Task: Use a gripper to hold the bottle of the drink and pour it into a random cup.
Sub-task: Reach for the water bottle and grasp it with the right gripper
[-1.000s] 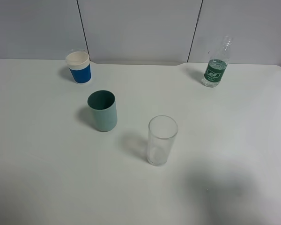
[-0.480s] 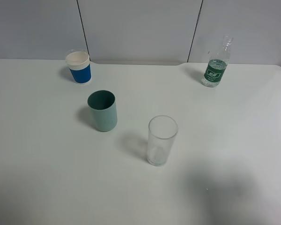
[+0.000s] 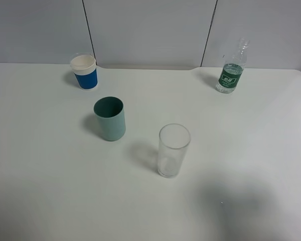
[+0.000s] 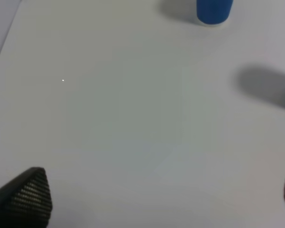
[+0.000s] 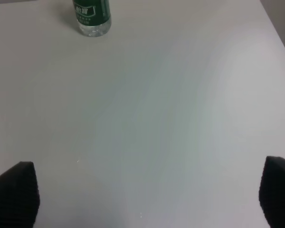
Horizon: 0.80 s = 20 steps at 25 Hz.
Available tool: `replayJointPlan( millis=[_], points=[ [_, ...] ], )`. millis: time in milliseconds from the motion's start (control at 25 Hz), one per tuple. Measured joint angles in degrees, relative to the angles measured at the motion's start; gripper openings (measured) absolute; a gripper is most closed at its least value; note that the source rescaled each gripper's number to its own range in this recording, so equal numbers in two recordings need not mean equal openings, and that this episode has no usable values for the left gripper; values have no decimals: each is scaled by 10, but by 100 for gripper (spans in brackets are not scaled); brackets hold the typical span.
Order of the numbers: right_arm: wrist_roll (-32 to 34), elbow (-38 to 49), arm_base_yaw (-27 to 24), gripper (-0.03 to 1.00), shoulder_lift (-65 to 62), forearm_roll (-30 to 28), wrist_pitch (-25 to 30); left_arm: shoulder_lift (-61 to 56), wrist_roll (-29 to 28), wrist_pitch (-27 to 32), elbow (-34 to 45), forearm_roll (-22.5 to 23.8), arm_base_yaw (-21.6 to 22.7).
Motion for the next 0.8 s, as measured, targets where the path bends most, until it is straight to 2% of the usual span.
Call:
replayJointPlan(
  millis=[440,800],
  points=[
    [0,0,0,88,0,0,0,0,0,0,0,0,0],
    [0,-3,26,88,25,0,-8,0,0,0,0,0,0]
  ],
)
